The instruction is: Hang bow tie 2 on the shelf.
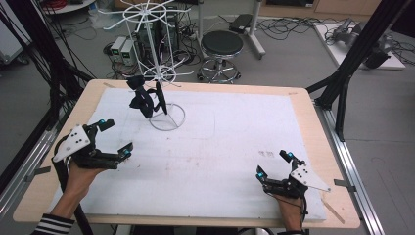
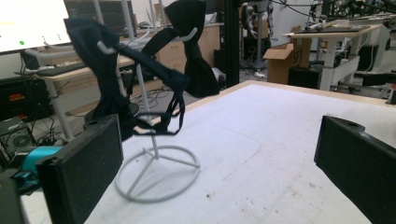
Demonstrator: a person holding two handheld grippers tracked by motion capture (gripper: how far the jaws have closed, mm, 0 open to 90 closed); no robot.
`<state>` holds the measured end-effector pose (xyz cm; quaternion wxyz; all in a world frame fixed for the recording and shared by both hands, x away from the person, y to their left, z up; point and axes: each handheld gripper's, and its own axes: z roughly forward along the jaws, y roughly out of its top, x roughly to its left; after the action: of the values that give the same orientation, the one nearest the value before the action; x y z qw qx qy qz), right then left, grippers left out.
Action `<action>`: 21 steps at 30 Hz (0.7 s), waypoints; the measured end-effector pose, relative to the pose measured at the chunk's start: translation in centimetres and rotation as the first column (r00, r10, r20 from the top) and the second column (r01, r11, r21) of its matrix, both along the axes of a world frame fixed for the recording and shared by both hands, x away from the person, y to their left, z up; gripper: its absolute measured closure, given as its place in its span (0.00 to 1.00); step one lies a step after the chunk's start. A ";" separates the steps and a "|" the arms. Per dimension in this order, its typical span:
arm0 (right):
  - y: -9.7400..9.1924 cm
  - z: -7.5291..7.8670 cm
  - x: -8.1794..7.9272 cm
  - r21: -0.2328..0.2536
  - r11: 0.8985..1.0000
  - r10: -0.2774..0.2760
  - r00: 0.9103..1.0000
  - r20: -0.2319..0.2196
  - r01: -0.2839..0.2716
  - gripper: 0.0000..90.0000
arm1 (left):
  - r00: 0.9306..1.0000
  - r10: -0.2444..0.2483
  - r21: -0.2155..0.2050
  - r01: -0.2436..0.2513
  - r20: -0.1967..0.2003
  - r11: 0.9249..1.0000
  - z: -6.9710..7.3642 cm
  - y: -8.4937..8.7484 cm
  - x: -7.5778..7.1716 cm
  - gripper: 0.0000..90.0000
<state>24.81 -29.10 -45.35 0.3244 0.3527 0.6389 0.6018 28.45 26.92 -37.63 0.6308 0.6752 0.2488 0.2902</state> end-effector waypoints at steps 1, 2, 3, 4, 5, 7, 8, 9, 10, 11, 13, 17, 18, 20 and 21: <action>0.0 0.0 0.0 0.000 1.000 0.001 1.000 0.000 -0.001 0.01 | 1.000 0.003 -0.002 -0.003 -0.003 1.000 -0.4 0.1 -0.1 0.02; 0.0 0.0 0.0 -0.001 1.000 0.000 1.000 0.002 0.000 0.01 | 1.000 0.006 -0.002 -0.006 -0.008 1.000 -0.8 0.2 -0.3 0.02; 0.0 0.0 0.0 0.000 1.000 0.000 1.000 0.002 0.000 0.01 | 1.000 0.006 -0.011 -0.006 -0.008 1.000 -1.3 0.3 -0.5 0.02; 0.0 0.0 0.0 -0.001 1.000 0.001 1.000 0.003 -0.001 0.01 | 1.000 0.010 -0.012 -0.010 -0.007 1.000 -1.6 0.4 -0.6 0.02; 0.0 0.0 0.0 -0.002 1.000 -0.002 1.000 0.002 0.002 0.01 | 1.000 0.016 -0.014 -0.016 -0.007 1.000 -2.0 0.4 -0.7 0.02; 0.0 0.0 0.0 -0.003 1.000 -0.004 1.000 0.005 0.004 0.01 | 1.000 0.019 -0.026 -0.019 -0.009 0.999 -2.6 0.5 -0.9 0.02; 0.0 0.0 0.0 -0.003 1.000 -0.003 1.000 0.005 0.003 0.01 | 1.000 0.023 -0.029 -0.023 -0.009 0.999 -3.0 0.6 -1.0 0.02; 0.0 0.0 0.0 -0.003 1.000 -0.004 1.000 0.005 0.004 0.01 | 1.000 0.021 -0.031 -0.021 -0.006 0.999 -3.2 0.6 -1.1 0.02; 0.0 0.0 0.0 -0.003 1.000 -0.003 1.000 0.004 0.003 0.01 | 1.000 0.024 -0.034 -0.025 -0.006 0.999 -3.5 0.6 -1.1 0.02; 0.0 0.0 0.0 -0.002 1.000 -0.002 1.000 0.005 0.002 0.01 | 1.000 0.027 -0.030 -0.028 -0.010 0.999 -3.8 0.7 -1.2 0.02; 0.0 0.0 -0.1 -0.003 1.000 -0.001 1.000 0.007 0.001 0.01 | 1.000 0.027 -0.034 -0.027 -0.013 0.999 -4.3 0.7 -1.3 0.02; 0.0 0.0 -0.1 0.001 1.000 0.000 1.000 0.009 0.000 0.01 | 0.999 0.043 -0.058 -0.043 -0.001 0.997 -5.2 0.9 -1.7 0.02; 0.0 0.0 -0.1 0.002 1.000 -0.001 1.000 0.010 0.001 0.01 | 0.999 0.046 -0.062 -0.046 -0.001 0.997 -5.4 0.9 -1.7 0.02; 0.0 0.0 -0.1 0.000 1.000 -0.002 1.000 0.015 0.002 0.01 | 0.998 0.055 -0.070 -0.055 0.000 0.996 -6.0 1.1 -1.9 0.02; 0.0 0.0 -0.1 0.002 1.000 -0.002 1.000 0.012 0.002 0.01 | 0.998 0.059 -0.071 -0.059 0.000 0.996 -6.2 1.2 -2.0 0.02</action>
<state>24.70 -29.10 -45.40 0.3284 0.3498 0.6360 0.6044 26.46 28.15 -43.83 0.6460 0.6444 0.2781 0.3002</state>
